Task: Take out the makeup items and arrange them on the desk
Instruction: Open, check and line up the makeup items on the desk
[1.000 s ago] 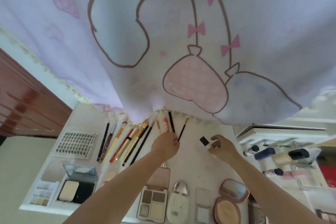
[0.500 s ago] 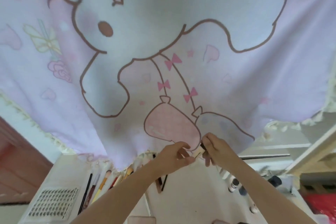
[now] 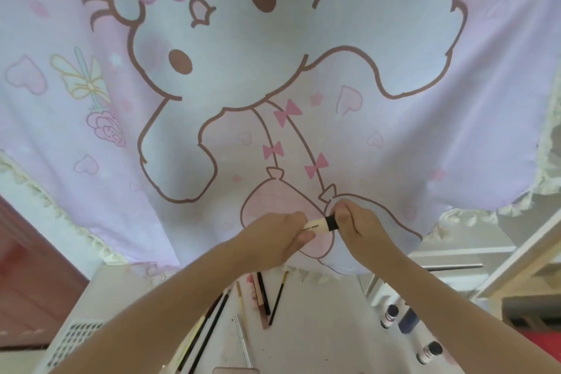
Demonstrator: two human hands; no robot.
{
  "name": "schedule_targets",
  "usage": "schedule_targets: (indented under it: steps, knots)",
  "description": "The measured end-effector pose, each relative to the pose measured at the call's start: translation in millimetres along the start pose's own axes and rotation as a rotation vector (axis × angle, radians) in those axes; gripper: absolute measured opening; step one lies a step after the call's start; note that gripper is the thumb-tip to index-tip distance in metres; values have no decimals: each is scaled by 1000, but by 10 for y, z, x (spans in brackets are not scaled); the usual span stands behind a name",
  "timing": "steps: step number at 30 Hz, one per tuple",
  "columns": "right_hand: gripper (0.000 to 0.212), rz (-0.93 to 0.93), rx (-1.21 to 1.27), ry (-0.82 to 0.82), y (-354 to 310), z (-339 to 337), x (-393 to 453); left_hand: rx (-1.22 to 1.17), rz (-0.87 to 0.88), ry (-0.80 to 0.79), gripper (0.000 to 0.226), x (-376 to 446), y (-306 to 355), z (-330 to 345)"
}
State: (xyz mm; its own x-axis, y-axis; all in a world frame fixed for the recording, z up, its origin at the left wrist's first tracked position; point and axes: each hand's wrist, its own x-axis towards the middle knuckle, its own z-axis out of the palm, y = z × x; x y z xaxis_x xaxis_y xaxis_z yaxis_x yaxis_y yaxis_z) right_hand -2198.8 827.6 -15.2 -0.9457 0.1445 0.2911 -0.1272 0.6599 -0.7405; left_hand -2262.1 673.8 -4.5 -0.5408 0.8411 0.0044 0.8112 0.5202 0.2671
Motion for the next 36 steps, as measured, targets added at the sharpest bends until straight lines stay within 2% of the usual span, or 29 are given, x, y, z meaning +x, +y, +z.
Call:
schedule_targets:
  steps: [2, 4, 5, 6, 7, 10, 13, 15, 17, 19, 20, 22, 24, 27, 30, 33, 36]
  knots:
    - [25, -130, 2, 38, -48, -59, -11, -226, 15, -14, 27, -31, 18, -106]
    - [25, -259, -12, 50, -113, -138, 11, -706, -15, -28, 31, -52, 43, -159]
    - [20, -297, 2, 38, -144, -171, 39, -872, -33, -44, 29, -48, 38, -167]
    - [13, -304, 16, 13, -167, -198, 75, -893, -39, -55, 28, -35, 22, -180]
    - [7, -274, 41, -31, -181, -219, 123, -787, -44, -47, 28, -17, -3, -195]
    - [20, -62, 47, -192, -128, -231, 240, -352, -120, 49, 21, 53, -77, -237]
    - [30, 10, -87, -158, -63, -181, 281, -87, -159, 98, 25, 88, -82, -222]
    - [28, 37, 37, -117, -49, -142, 284, 34, -168, 140, 30, 102, -87, -192]
    - [31, 18, 240, -64, -71, -128, 285, 44, -179, 179, 31, 103, -115, -206]
    - [38, -7, 333, -37, -82, -127, 324, -19, -196, 203, 31, 98, -151, -236]
    - [35, 11, 381, -43, -123, -131, 340, -38, -193, 210, 31, 100, -163, -251]
    - [12, 127, 479, -99, -210, -138, 379, -32, -180, 199, 31, 91, -164, -285]
    - [24, 194, 409, -146, -242, -131, 414, -8, -166, 185, 31, 74, -155, -311]
    - [24, 107, 304, -86, -206, -83, 400, 7, -169, 164, 30, 46, -175, -323]
    - [29, 47, 393, -98, -146, -58, 369, -32, -193, 175, 30, 18, -235, -321]
    - [12, 203, 590, -182, -225, -70, 373, -48, -183, 182, 30, -7, -240, -317]
    - [22, 218, 452, -207, -257, -70, 356, -53, -180, 177, 30, -39, -229, -328]
